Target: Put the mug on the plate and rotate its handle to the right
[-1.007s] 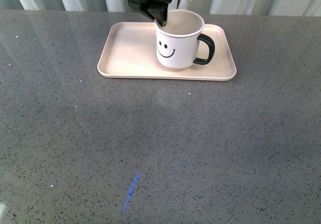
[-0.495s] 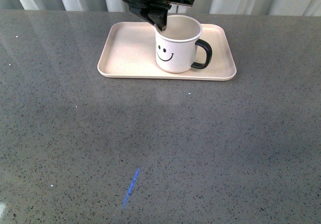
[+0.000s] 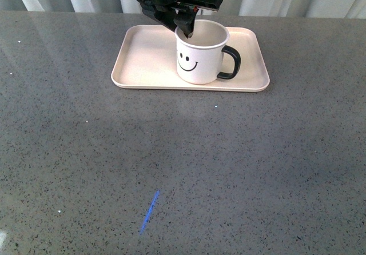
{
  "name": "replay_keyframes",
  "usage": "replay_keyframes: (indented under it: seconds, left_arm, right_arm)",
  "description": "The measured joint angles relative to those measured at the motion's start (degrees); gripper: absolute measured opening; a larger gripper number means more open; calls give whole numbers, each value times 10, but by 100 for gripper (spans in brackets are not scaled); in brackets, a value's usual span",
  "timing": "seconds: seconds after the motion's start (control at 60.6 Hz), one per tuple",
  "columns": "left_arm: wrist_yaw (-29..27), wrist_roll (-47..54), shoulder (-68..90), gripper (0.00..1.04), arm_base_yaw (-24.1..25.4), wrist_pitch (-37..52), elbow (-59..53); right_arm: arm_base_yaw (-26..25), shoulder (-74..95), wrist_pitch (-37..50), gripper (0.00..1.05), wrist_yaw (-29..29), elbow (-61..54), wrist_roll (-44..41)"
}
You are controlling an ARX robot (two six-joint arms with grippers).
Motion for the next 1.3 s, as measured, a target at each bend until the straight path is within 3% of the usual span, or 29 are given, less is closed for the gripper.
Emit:
replay_keyframes:
  seconds: [0.198,0.429,0.644,0.66,0.677,0.693,0.743,0.776,0.809,0.858,0.957,1.106,1.139,1.304]
  left_arm:
    - [3,4,-36,62,1,43,-66]
    - [22,5,-161,95,10,143,-224]
    - [23,-39,-321,95,31,273,-394]
    - [-23,-48,-336,92,31,333,-428]
    - [-23,-49,-340,91,31,349,-437]
    - [-87,-59,-353,87,29,416,-473]
    - [-176,-72,-381,80,29,545,-553]
    - [-255,-82,-421,70,35,719,-670]
    - [-275,-88,-454,62,44,839,-760]
    - [-273,-92,-493,53,57,935,-847]
    - [-258,-97,-564,36,79,1040,-976]
    - [-237,-99,-636,12,109,1090,-1111]
    - [-226,-99,-659,2,116,1101,-1155]
    - [-198,-101,-742,1,139,1125,-1267]
  right_arm:
    - [0,0,0,96,0,0,0]
    - [0,0,0,96,0,0,0]
    - [0,0,0,96,0,0,0]
    - [0,0,0,96,0,0,0]
    - [0,0,0,96,0,0,0]
    - [0,0,0,96,0,0,0]
    - [0,0,0,96,-1,0,0]
    - [0,0,0,96,0,0,0]
    - [0,0,0,96,0,0,0]
    - [0,0,0,96,1,0,0]
    - [0,0,0,96,0,0,0]
    - [0,0,0,96,0,0,0]
    - [0,0,0,96,0,0,0]
    - [0,0,0,96,0,0,0]
